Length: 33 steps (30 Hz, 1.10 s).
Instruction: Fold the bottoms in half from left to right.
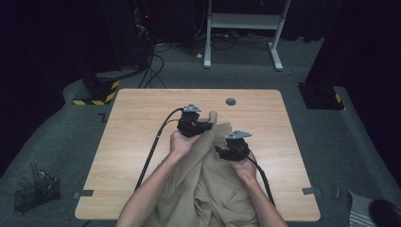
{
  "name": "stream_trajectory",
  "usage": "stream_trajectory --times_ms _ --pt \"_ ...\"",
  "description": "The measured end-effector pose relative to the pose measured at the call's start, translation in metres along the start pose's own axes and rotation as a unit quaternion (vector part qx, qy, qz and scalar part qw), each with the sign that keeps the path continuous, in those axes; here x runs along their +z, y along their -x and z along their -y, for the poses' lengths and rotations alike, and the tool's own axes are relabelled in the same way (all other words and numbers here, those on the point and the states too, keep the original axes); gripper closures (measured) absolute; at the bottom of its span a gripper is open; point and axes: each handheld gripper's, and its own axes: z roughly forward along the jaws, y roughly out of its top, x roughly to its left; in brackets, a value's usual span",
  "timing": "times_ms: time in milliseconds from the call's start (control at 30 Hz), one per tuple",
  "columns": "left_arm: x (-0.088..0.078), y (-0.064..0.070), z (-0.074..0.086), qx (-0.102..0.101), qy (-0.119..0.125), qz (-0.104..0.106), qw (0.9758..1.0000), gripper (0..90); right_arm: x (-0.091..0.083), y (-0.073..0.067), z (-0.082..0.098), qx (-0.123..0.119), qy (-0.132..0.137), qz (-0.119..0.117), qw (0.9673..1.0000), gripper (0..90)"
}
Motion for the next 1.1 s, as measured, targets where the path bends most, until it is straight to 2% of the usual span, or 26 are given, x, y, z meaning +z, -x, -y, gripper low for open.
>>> stream_trajectory --times_ms 33,67,133,200,300,400,600,700,800,1100 --pt "0.0 0.0 0.001 -0.001 0.0 0.0 1.0 87.0 -0.004 0.003 0.0 -0.002 0.004 0.004 1.0 39.3" --pt "0.0 0.0 0.001 0.001 0.0 -0.001 1.0 87.0 -0.008 0.008 0.003 -0.015 -0.006 0.022 0.9996 39.2" --pt "0.0 -0.001 0.002 0.003 0.005 -0.002 1.0 87.0 -0.009 0.012 0.005 -0.017 -0.013 0.025 0.9995 38.7" --pt "0.001 -0.002 0.003 -0.007 0.008 0.002 0.9999 87.0 -0.01 0.019 0.011 -0.015 -0.021 0.031 0.9992 38.4" --pt "0.006 -0.001 0.005 -0.011 0.004 0.005 0.9999 86.9 -0.007 0.024 0.02 -0.011 -0.038 0.033 0.9987 38.1" --pt "0.011 0.002 0.004 -0.006 0.001 0.005 1.0 86.9 -0.006 0.025 0.022 0.001 -0.028 0.024 0.9993 39.8" --pt "0.01 0.006 -0.001 0.003 0.003 -0.002 1.0 87.0 0.003 0.012 0.015 -0.009 -0.024 0.012 0.9996 46.7" --pt "0.007 0.004 -0.005 -0.007 0.005 -0.004 1.0 86.9 0.009 0.003 0.011 -0.014 -0.024 0.007 0.9996 46.7" --pt "0.011 0.006 -0.006 0.0 -0.001 -0.006 1.0 86.7 0.01 0.002 0.01 -0.015 -0.024 0.006 0.9996 46.5" --pt "0.053 0.014 0.009 0.002 -0.041 -0.006 0.9991 85.8 0.01 0.002 0.01 -0.014 -0.024 0.008 0.9996 45.5"
